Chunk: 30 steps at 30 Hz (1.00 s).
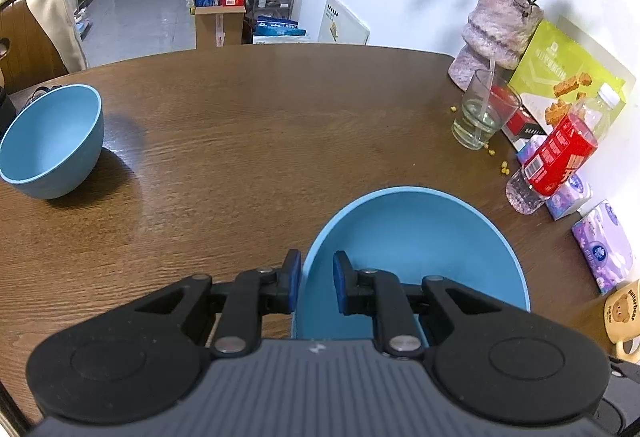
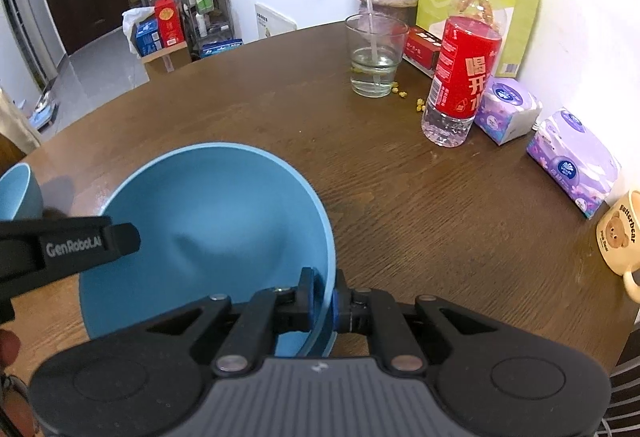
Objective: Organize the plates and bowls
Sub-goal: 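Lower both held blue bowls onto the bowl stack by the vase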
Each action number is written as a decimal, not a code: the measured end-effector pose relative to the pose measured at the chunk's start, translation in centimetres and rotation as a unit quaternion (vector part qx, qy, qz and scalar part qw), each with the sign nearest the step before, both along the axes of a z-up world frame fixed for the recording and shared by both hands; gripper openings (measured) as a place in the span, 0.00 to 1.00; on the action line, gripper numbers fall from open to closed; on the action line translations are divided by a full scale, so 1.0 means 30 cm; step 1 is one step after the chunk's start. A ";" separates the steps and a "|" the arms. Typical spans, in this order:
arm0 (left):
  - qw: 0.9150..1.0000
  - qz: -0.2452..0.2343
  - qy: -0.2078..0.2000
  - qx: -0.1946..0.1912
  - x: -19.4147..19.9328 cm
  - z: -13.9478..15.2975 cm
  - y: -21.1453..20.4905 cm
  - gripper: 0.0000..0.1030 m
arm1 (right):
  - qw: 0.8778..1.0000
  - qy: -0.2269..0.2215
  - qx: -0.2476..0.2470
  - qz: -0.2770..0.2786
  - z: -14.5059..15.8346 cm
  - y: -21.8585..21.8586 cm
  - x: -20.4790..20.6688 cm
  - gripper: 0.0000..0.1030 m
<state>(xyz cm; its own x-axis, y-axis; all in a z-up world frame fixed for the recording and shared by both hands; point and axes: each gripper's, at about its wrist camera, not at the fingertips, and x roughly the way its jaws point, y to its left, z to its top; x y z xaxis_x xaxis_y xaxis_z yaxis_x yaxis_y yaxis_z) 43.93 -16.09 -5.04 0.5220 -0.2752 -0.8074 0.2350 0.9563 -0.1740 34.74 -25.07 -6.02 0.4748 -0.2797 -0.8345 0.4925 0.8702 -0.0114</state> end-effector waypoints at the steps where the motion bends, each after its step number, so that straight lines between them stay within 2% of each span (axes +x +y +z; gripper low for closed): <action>1: 1.000 -0.001 0.002 0.002 0.000 -0.005 -0.001 0.17 | 1.000 0.002 -0.004 0.003 -0.002 0.004 0.000 0.08; 11: 1.000 -0.005 0.011 0.021 -0.008 -0.048 -0.006 0.17 | 0.999 0.013 -0.037 0.025 -0.024 0.033 0.008 0.09; 21: 1.000 -0.006 0.013 0.022 -0.016 -0.061 -0.009 0.17 | 0.995 0.027 -0.083 0.048 -0.027 0.066 0.011 0.11; 30: 0.999 -0.006 0.018 0.028 -0.018 -0.082 -0.021 0.17 | 0.995 0.043 -0.078 0.053 -0.072 0.058 0.023 0.13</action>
